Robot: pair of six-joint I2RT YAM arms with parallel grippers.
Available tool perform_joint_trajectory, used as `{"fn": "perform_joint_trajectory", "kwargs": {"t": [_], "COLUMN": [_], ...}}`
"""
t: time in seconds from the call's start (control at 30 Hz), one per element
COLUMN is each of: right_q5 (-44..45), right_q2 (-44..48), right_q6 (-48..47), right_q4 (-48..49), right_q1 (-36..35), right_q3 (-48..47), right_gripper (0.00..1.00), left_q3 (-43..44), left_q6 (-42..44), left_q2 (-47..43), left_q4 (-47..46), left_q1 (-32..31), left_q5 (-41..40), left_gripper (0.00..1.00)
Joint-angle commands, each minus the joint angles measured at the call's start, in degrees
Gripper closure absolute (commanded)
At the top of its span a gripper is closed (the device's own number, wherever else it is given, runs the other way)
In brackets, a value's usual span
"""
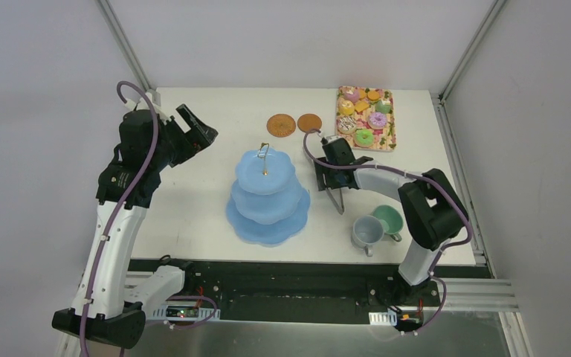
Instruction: Serve the afternoon tea
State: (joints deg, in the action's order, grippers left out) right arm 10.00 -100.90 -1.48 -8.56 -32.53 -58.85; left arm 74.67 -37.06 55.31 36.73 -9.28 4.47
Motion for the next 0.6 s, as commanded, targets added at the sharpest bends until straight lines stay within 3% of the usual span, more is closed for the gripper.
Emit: {"fn": "perform_joint_trajectory", "kwargs": {"t": [0.0, 0.2, 0.57], "right_q5": [0.55, -2.09, -16.49], "right_q2": [0.05, 5.80, 15.64], "right_q6": [1.38, 8.35, 16.70], "right_q4": [0.34, -6.54, -27.42], "right_q1": [0.18, 0.60, 4.21], "right_q3": [-0.92, -3.58, -12.42], "right_gripper": [0.32, 0.42, 0.46], "left_q3": [2.32, 0.91, -3.18], "left_q6": [0.05, -0.40, -1.17], "left_q2": [0.29, 0.00, -2.49], "left_q4": [-1.35, -2.37, -3.87], "left_q1": [0.40, 0.40, 0.40], "left_q5": [1.34, 1.44, 1.68], "left_gripper": [0.16, 0.16, 0.16]}}
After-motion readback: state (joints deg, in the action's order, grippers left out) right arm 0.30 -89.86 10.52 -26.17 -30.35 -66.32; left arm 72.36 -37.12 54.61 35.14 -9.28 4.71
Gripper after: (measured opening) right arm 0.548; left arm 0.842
